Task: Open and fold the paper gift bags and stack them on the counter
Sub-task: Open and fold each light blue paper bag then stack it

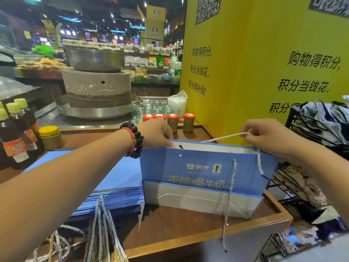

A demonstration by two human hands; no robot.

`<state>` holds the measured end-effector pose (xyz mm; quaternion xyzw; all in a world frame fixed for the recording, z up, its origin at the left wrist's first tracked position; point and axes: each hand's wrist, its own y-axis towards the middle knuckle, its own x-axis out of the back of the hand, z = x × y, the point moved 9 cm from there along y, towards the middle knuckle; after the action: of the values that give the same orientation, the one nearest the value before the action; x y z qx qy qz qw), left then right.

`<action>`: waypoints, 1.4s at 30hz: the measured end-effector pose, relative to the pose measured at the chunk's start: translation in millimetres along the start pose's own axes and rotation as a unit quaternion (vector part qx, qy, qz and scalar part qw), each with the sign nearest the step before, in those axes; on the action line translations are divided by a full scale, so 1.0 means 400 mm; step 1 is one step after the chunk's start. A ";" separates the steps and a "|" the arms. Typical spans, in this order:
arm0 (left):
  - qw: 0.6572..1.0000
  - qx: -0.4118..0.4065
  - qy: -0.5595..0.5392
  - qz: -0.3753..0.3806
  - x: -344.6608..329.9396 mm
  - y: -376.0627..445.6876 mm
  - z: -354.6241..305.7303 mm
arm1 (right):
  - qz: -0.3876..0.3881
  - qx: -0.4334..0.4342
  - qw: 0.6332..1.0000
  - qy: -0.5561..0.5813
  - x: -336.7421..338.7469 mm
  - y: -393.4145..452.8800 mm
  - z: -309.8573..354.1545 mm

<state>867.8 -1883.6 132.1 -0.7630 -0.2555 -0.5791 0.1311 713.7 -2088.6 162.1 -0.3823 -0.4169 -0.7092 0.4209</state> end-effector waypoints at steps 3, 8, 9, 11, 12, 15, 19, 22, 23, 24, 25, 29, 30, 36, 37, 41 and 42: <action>0.999 -0.027 -0.003 -0.025 0.007 -0.002 -0.015 | -0.016 -0.038 0.999 0.034 0.018 -0.006 -0.060; 0.996 -0.080 -0.032 -0.037 0.014 -0.008 -0.058 | -0.043 -0.082 0.988 0.125 0.001 -0.021 -0.094; 0.995 -0.087 -0.026 -0.034 0.009 -0.003 -0.072 | -0.052 -0.083 0.987 0.128 -0.007 -0.018 -0.088; 0.994 -0.106 0.001 -0.035 -0.003 0.008 -0.110 | -0.072 -0.091 0.985 0.129 -0.015 -0.008 -0.077; 0.992 -0.118 0.013 -0.036 -0.009 0.015 -0.131 | -0.081 -0.097 0.984 0.129 -0.016 -0.004 -0.074; 0.989 -0.141 0.018 -0.033 -0.024 0.033 -0.187 | -0.079 -0.120 0.981 0.130 -0.020 0.004 -0.079; 0.985 -0.161 -0.012 -0.051 -0.027 0.053 -0.236 | -0.046 -0.143 0.979 0.140 -0.032 0.005 -0.089; 0.984 -0.159 -0.061 -0.050 -0.031 0.059 -0.246 | -0.003 -0.163 0.975 0.149 -0.042 0.007 -0.090; 0.984 -0.156 -0.073 -0.047 -0.034 0.061 -0.246 | 0.007 -0.165 0.973 0.163 -0.044 0.008 -0.085; 0.984 -0.154 -0.081 -0.046 -0.037 0.063 -0.245 | 0.013 -0.163 0.969 0.186 -0.044 0.008 -0.077; 0.984 -0.152 -0.085 -0.048 -0.039 0.065 -0.243 | 0.015 -0.159 0.963 0.216 -0.044 0.010 -0.067; 0.984 -0.139 -0.093 -0.051 -0.043 0.074 -0.232 | 0.064 -0.159 0.928 0.329 -0.061 0.012 -0.024; 0.985 -0.137 -0.091 -0.048 -0.046 0.076 -0.232 | 0.082 -0.160 0.921 0.346 -0.067 0.012 -0.017; 0.989 -0.142 -0.044 -0.029 -0.059 0.089 -0.250 | 0.082 -0.128 0.929 0.338 -0.066 0.024 -0.002; 0.988 -0.149 -0.032 -0.026 -0.062 0.091 -0.260 | 0.080 -0.124 0.933 0.329 -0.068 0.027 0.002; 0.984 -0.175 0.009 -0.019 -0.078 0.105 -0.306 | 0.085 -0.097 0.945 0.300 -0.075 0.034 0.019; 0.984 -0.174 0.016 -0.018 -0.081 0.110 -0.311 | 0.093 -0.089 0.951 0.281 -0.078 0.034 0.022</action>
<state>783.7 -1989.6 142.1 -0.7603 -0.1623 -0.6289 -0.0105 738.9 -2076.0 141.0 -0.2403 -0.1797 -0.7798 0.5495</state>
